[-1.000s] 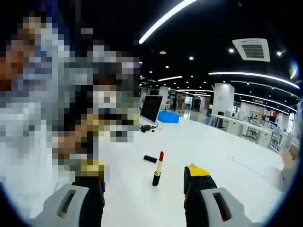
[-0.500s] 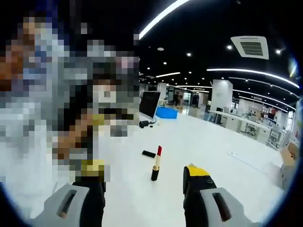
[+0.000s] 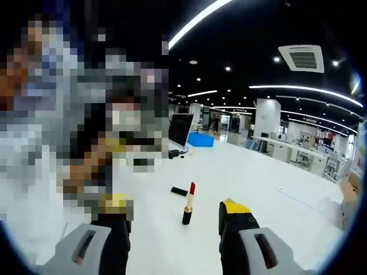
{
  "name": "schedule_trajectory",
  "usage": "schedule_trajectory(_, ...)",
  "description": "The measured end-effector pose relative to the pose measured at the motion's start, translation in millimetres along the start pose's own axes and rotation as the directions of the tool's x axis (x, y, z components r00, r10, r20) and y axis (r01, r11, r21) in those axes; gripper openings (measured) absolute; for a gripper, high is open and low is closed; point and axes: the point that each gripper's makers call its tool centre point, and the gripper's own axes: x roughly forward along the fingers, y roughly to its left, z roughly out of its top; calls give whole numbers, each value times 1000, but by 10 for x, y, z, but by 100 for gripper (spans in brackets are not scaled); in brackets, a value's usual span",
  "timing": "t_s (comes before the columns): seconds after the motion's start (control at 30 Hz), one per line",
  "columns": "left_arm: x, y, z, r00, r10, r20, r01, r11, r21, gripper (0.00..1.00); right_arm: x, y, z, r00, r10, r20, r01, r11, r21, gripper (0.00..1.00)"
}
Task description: Unscrew the lipstick cap, remove the lipstick, and put the cap back on the lipstick
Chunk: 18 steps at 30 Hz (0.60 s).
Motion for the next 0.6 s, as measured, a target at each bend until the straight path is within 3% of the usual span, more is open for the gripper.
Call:
schedule_trajectory(0.27,78,-1,-77,1000,-2,-16,2,1000,-13,66,346,-13,-157,999,18,-39,-17,1000,23,56)
schedule_trajectory(0.6,119,-42,-103,1000,-15,-25,15,1000,-12,66,798,-138,-497,991,-35,-128,40,999,33,54)
